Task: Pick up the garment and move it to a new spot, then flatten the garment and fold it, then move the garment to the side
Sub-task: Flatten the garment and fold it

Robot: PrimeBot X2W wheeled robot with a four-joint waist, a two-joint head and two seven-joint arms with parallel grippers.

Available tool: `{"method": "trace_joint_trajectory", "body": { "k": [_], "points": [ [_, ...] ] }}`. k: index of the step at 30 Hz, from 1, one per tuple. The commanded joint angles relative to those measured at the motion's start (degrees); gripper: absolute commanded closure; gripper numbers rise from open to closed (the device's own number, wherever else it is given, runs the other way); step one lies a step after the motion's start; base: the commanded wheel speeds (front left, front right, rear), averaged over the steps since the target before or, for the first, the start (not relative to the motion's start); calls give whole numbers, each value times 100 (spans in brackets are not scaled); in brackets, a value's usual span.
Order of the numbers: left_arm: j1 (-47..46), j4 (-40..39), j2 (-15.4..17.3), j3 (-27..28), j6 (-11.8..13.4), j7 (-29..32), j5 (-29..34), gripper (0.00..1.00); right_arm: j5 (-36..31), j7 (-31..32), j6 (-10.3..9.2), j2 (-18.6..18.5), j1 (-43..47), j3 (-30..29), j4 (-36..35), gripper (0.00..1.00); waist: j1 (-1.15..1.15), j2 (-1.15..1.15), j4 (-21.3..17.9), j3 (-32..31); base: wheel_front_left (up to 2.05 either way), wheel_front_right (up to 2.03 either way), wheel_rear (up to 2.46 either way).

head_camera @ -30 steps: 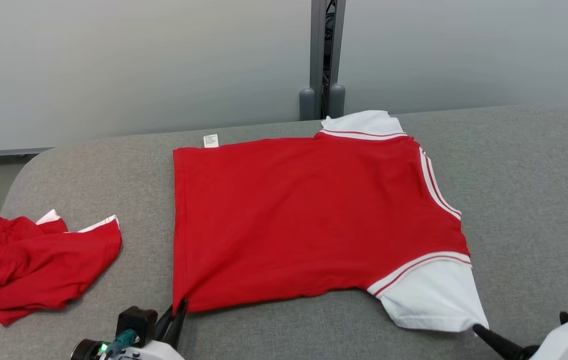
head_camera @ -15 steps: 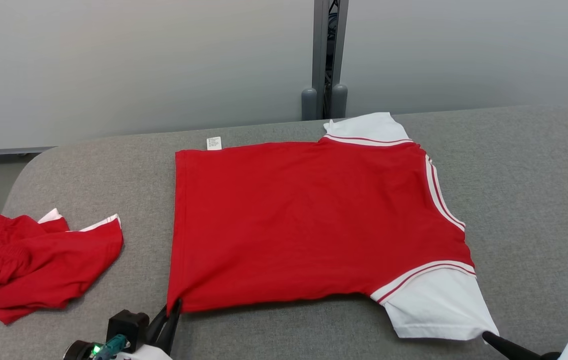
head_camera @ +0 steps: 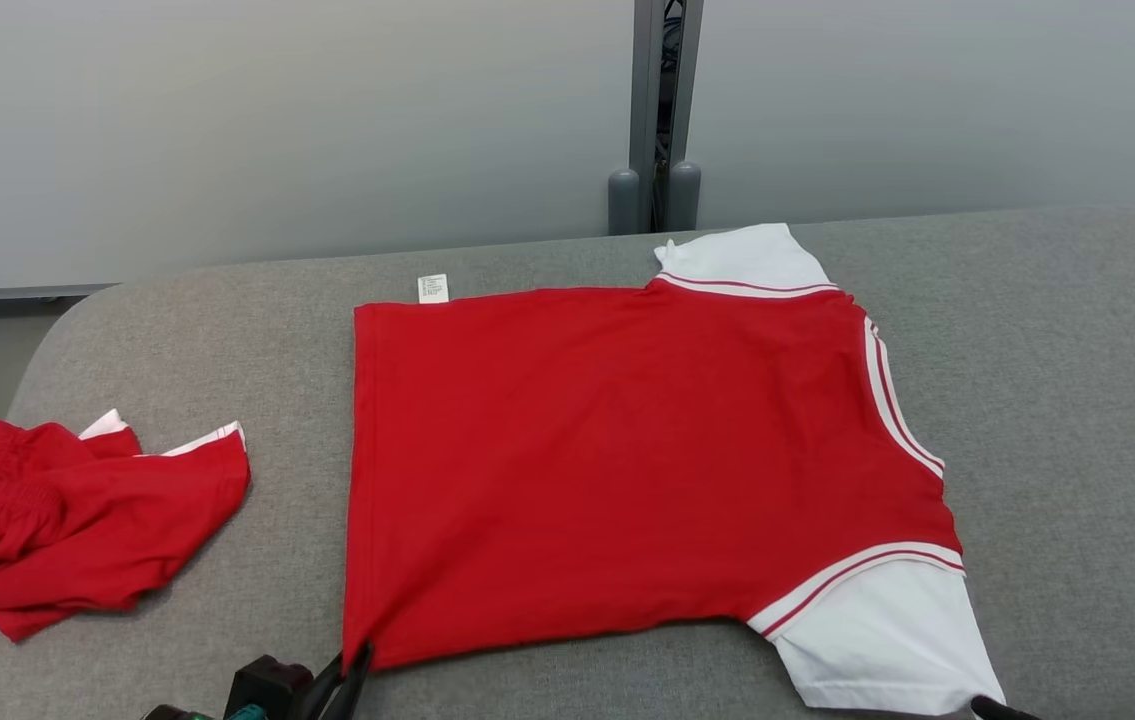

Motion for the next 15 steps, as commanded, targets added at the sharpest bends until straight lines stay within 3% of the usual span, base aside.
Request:
{"method": "trace_joint_trajectory", "body": {
  "k": [1, 15],
  "points": [
    [103, -67, 80, -4, -15, -20, 29, 100, 71, -70, 0, -110, 91, 42, -63, 100, 0, 0, 4, 14, 0, 0, 0],
    [420, -374, 321, -181, -8, 46, -30, 100, 727, -283, 0, -529, 304, 355, -709, 100, 0, 0, 52, -178, 0, 0, 0]
  ]
}}
